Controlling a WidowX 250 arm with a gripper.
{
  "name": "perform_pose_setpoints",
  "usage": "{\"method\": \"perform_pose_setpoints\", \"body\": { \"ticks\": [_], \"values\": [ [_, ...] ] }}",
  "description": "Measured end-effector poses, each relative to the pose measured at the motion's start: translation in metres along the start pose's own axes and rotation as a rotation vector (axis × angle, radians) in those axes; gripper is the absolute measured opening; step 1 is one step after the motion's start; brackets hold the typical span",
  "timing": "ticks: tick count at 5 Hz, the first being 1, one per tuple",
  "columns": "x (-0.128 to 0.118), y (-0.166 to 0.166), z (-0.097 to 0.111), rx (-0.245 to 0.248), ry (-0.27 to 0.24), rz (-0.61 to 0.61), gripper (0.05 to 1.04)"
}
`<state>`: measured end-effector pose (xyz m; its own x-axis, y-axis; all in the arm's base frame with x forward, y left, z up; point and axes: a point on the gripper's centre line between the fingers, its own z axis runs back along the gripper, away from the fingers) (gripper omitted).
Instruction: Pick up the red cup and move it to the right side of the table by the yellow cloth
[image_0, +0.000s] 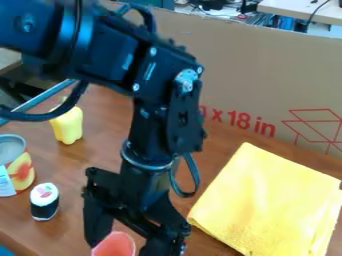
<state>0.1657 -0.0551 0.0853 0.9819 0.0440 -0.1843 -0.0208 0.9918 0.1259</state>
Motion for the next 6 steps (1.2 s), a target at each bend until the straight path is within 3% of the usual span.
{"method": "perform_pose_setpoints", "body": {
  "ticks": [2,4,5,6],
  "values": [
    [0.01,-0.005,-0.024,-0.003,-0.022,-0.009,1.001],
    [0.017,-0.01,-0.033,-0.044,-0.093,0.011,0.958],
    [0.016,-0.007,-0.053,0.016,-0.003,0.052,0.71],
    [0.017,-0.006,-0.057,0.033,0.015,0.052,0.513]
  ]
}}
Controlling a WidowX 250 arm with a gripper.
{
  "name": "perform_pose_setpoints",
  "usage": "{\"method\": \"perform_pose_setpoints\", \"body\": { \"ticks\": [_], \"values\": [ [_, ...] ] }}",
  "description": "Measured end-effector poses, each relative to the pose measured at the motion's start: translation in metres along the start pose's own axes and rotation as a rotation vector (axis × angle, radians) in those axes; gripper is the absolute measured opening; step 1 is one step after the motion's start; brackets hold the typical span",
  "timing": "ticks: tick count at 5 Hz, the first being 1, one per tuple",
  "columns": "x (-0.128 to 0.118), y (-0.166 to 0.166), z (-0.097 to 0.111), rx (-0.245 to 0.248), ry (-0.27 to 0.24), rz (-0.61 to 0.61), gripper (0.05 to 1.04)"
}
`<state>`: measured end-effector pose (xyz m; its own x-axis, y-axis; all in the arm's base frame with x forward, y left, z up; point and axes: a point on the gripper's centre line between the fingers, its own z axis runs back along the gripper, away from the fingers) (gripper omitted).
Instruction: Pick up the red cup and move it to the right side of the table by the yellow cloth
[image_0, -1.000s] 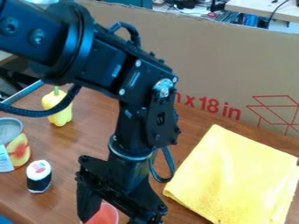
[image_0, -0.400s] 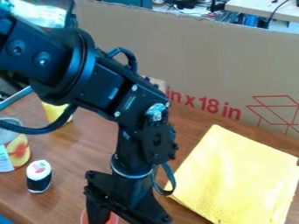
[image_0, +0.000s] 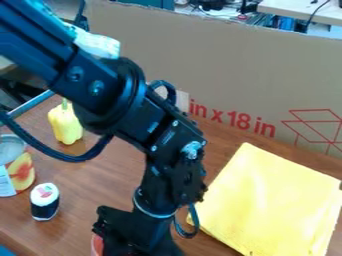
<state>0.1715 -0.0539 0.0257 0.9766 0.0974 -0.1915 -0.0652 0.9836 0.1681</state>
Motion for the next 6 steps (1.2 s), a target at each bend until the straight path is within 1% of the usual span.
{"method": "perform_pose_setpoints", "body": {
  "ticks": [1,2,3,4,5,6],
  "values": [
    [-0.006,-0.003,0.003,0.003,-0.009,-0.029,0.376],
    [-0.012,-0.021,0.031,0.02,-0.052,-0.122,0.183],
    [-0.025,-0.052,0.084,-0.032,-0.194,-0.273,0.117],
    [-0.03,-0.092,0.111,-0.09,-0.245,-0.423,0.112],
    [-0.025,-0.143,0.096,-0.129,-0.164,-0.603,0.112],
    [-0.022,-0.168,0.073,-0.117,-0.126,-0.681,0.112]
  ]
}}
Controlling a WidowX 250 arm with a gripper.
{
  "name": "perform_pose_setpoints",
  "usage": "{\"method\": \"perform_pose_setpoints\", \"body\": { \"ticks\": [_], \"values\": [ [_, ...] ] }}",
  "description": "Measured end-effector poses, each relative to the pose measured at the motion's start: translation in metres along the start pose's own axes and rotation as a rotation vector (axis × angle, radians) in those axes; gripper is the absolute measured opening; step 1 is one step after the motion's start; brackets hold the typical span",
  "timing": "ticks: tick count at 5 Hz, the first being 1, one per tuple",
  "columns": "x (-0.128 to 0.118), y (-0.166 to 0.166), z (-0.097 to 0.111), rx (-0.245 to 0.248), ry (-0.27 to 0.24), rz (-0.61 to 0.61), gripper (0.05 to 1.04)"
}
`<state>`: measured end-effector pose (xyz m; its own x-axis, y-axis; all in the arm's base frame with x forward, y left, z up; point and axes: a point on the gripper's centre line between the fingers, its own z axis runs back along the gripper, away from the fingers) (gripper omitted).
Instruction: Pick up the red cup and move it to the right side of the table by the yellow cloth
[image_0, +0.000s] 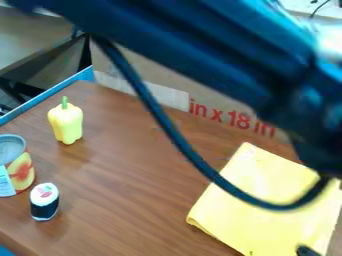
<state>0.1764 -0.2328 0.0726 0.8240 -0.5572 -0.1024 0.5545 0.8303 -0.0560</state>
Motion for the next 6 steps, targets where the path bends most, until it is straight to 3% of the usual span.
{"method": "perform_pose_setpoints", "body": {
  "ticks": [1,2,3,4,5,6],
  "values": [
    [0.003,0.001,-0.012,0.004,-0.007,-0.048,0.112],
    [0.004,0.011,-0.02,0.041,-0.031,-0.083,0.112],
    [0.008,0.016,-0.022,0.038,-0.055,-0.13,0.112],
    [0.008,0.018,-0.021,-0.003,-0.063,-0.121,0.137],
    [0.002,0.02,-0.023,-0.039,-0.034,-0.088,0.35],
    [-0.005,0.019,-0.003,-0.076,-0.045,-0.068,0.669]
  ]
}}
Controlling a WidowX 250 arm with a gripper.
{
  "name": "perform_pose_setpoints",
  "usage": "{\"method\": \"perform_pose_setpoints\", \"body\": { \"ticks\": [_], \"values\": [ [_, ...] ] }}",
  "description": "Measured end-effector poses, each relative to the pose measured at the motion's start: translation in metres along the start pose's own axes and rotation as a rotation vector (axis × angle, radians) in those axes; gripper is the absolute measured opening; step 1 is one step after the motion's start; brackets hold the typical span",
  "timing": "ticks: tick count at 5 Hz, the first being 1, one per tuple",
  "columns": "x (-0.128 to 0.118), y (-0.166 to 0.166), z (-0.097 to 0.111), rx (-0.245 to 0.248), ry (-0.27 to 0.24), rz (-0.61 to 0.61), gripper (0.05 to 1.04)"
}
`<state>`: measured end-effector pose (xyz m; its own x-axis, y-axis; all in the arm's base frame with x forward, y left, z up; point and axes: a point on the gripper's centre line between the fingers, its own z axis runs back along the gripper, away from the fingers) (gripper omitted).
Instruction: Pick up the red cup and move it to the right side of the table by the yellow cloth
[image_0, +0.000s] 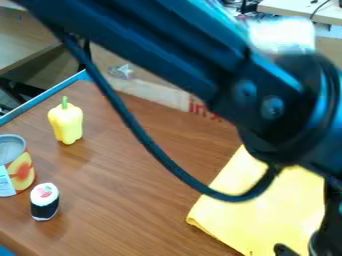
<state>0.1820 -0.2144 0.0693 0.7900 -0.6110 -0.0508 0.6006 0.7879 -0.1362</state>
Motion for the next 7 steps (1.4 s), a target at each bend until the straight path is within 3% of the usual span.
{"method": "perform_pose_setpoints", "body": {
  "ticks": [1,2,3,4,5,7],
  "values": [
    [-0.013,0.002,0.034,-0.024,-0.061,0.039,0.953],
    [-0.041,0.021,0.063,-0.074,-0.086,0.155,1.008],
    [-0.078,0.048,0.079,0.028,-0.083,0.275,1.003],
    [-0.117,0.081,0.085,0.147,-0.054,0.444,1.002],
    [-0.153,0.115,0.092,0.182,-0.022,0.535,1.001],
    [-0.206,0.19,0.085,0.16,0.098,0.59,1.001]
  ]
}}
